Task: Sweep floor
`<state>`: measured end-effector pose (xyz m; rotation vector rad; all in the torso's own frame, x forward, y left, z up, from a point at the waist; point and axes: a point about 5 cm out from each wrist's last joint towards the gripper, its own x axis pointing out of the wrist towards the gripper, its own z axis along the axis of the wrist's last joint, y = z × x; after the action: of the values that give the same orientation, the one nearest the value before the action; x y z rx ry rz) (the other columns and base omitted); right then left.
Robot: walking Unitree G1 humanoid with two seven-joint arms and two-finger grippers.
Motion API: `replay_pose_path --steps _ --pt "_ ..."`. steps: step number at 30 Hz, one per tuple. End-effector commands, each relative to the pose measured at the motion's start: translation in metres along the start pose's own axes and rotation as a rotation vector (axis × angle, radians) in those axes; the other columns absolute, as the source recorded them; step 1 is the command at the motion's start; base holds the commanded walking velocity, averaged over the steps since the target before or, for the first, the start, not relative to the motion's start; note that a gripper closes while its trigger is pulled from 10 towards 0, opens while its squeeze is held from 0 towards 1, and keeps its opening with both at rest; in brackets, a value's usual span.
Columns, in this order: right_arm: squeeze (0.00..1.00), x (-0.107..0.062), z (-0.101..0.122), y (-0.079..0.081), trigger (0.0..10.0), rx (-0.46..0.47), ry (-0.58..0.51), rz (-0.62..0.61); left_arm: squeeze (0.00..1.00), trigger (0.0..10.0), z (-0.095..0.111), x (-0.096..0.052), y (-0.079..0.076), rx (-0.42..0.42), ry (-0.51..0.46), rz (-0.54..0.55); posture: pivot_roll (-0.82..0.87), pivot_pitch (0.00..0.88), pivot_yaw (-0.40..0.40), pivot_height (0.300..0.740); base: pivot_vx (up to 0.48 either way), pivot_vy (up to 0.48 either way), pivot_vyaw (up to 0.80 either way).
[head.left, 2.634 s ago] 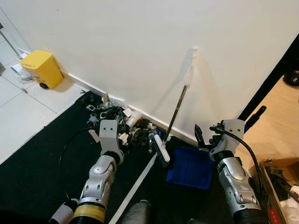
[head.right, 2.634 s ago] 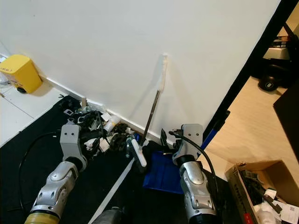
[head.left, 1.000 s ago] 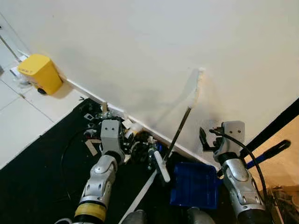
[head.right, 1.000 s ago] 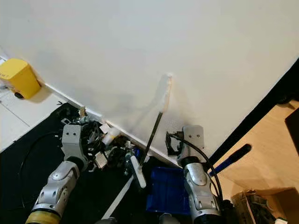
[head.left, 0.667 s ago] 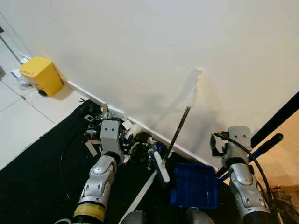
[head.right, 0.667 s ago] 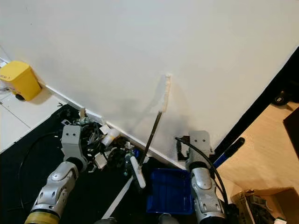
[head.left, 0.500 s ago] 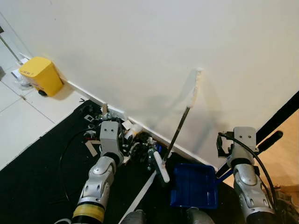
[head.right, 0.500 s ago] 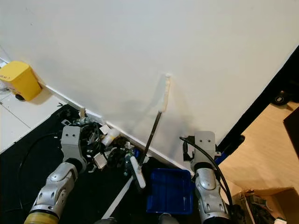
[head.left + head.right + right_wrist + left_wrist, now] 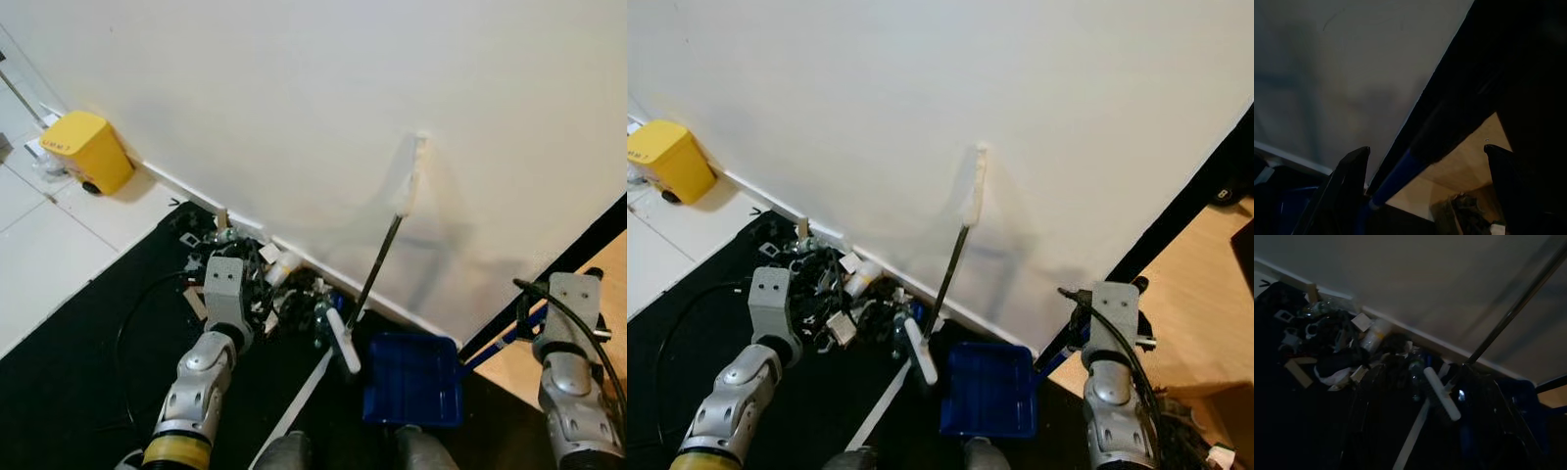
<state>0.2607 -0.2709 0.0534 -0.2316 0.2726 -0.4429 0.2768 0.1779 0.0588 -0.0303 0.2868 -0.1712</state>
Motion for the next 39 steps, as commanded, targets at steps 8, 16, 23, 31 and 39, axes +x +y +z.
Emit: replay_pose_path --steps 8,16,23,31,39 --pt "0.0 -0.008 -0.004 0.019 10.0 0.109 0.056 0.135 0.0 10.0 -0.005 -0.006 0.01 0.027 0.036 0.023 0.13 0.193 0.072 0.74 0.0 0.0 0.0" --pt "0.0 0.001 -0.001 -0.005 10.0 0.094 0.06 0.023 0.0 10.0 -0.003 -0.002 0.003 0.015 0.03 0.013 0.12 0.183 0.067 0.74 0.0 0.0 0.0" --pt "0.0 0.019 0.015 -0.016 10.0 0.11 0.04 -0.035 0.0 10.0 -0.001 0.0 0.003 0.015 0.023 0.011 0.13 0.174 0.068 0.74 0.0 0.0 0.0" --pt "0.0 0.033 0.021 -0.003 10.0 0.174 0.078 0.032 0.0 10.0 0.001 0.0 0.006 0.02 0.018 0.019 0.14 0.165 0.072 0.74 0.0 0.0 0.0" --pt "0.0 0.049 0.03 0.007 10.0 0.136 0.116 0.128 0.0 10.0 0.004 0.001 0.007 0.026 0.013 0.019 0.16 0.156 0.078 0.74 0.0 0.0 0.0"
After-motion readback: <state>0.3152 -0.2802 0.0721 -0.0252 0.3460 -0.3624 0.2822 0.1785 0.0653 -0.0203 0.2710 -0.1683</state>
